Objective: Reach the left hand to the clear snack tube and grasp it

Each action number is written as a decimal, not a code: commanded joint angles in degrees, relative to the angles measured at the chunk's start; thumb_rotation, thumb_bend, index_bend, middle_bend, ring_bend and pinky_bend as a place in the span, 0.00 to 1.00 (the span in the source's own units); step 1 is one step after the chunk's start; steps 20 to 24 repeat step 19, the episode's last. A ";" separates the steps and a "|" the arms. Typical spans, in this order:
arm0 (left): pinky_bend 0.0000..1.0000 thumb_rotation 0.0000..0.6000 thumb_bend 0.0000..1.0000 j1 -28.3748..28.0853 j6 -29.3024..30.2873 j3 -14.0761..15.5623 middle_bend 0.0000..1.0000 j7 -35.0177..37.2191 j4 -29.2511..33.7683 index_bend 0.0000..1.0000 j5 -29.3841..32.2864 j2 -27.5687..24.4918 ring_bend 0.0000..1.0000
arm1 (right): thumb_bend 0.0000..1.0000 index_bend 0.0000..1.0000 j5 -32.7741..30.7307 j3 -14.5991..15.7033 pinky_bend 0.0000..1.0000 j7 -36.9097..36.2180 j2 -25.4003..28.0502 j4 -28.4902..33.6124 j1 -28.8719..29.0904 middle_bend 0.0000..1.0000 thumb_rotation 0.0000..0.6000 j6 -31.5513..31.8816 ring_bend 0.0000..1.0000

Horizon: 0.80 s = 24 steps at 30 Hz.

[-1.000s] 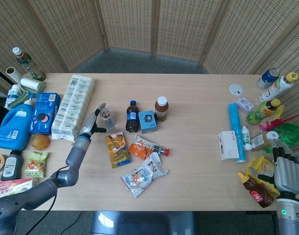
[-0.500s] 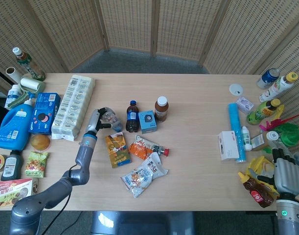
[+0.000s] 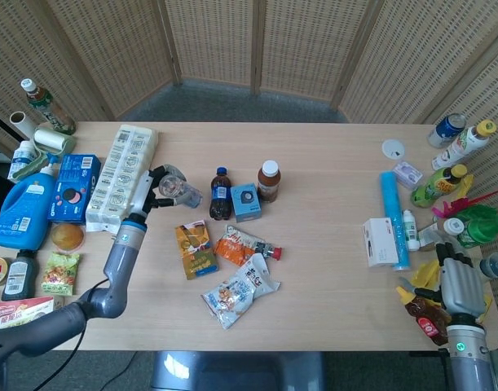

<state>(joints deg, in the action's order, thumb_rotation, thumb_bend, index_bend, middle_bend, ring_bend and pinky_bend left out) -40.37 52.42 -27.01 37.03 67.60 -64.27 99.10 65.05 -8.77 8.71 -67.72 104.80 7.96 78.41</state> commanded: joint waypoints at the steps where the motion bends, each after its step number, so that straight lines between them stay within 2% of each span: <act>1: 0.54 1.00 0.27 5.03 4.93 -2.95 0.65 -5.92 16.82 0.61 2.27 -11.27 0.74 | 0.17 0.00 0.85 0.30 0.00 -0.66 0.05 -0.16 -0.19 0.00 0.83 0.08 0.00; 5: 0.54 1.00 0.27 7.13 7.00 -6.36 0.65 -7.29 27.38 0.61 4.75 -17.62 0.74 | 0.17 0.00 2.29 0.94 0.00 -1.97 0.10 -0.30 -0.75 0.00 0.83 0.44 0.00; 11: 0.54 1.00 0.27 9.29 9.66 -10.17 0.65 -8.71 37.00 0.61 7.43 -24.45 0.74 | 0.17 0.00 3.51 1.85 0.00 -3.27 -0.36 -0.86 -1.41 0.00 0.83 0.50 0.00; 14: 0.54 1.00 0.26 10.08 9.86 -11.13 0.65 -8.23 39.58 0.60 8.87 -26.68 0.74 | 0.17 0.00 3.90 2.01 0.00 -3.70 -0.72 -1.24 -1.36 0.00 0.83 0.17 0.00; 17: 0.54 1.00 0.26 10.51 10.17 -10.87 0.65 -8.31 40.87 0.60 9.27 -27.76 0.74 | 0.17 0.00 4.17 2.11 0.00 -4.07 -1.09 -1.60 -1.24 0.00 0.83 -0.24 0.00; 24: 0.54 1.00 0.26 10.54 10.16 -10.54 0.65 -8.27 41.18 0.61 9.53 -28.11 0.74 | 0.17 0.00 4.20 2.09 0.00 -4.24 -1.26 -1.77 -1.16 0.00 0.83 -0.47 0.00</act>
